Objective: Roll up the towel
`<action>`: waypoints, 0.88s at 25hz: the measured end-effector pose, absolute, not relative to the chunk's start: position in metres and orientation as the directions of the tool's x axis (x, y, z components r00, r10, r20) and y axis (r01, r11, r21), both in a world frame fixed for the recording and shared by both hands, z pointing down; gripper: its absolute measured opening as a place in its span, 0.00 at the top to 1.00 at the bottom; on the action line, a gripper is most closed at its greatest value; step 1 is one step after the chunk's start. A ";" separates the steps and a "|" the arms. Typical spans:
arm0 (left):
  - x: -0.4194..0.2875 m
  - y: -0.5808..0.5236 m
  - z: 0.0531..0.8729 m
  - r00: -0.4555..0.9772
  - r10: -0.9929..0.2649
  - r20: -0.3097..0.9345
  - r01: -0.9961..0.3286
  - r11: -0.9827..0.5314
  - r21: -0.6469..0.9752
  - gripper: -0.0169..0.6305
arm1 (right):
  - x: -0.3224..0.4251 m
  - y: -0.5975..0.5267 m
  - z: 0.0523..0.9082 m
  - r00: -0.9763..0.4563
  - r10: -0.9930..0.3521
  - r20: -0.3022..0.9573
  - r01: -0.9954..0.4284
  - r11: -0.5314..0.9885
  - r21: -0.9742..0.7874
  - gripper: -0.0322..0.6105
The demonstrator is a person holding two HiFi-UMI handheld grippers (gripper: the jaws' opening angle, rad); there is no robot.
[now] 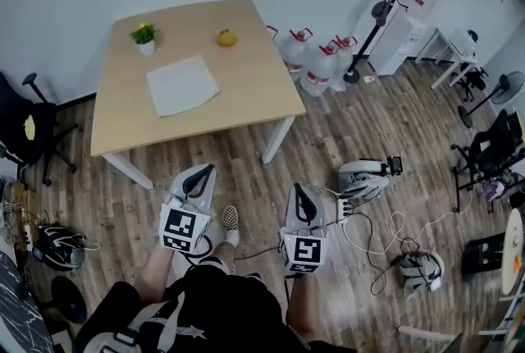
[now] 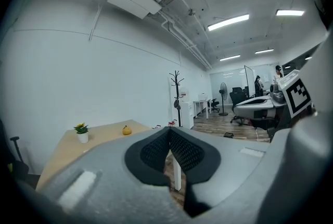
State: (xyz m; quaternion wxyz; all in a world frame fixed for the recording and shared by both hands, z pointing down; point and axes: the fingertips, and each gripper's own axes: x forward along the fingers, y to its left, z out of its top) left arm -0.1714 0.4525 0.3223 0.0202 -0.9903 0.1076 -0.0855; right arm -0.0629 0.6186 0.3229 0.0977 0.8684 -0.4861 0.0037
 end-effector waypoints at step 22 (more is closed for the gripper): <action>-0.016 0.278 0.349 0.908 -0.330 0.260 -0.329 -0.943 -0.047 0.96 | 0.104 0.420 0.348 0.384 -0.905 0.182 -0.922 -0.367 0.123 0.94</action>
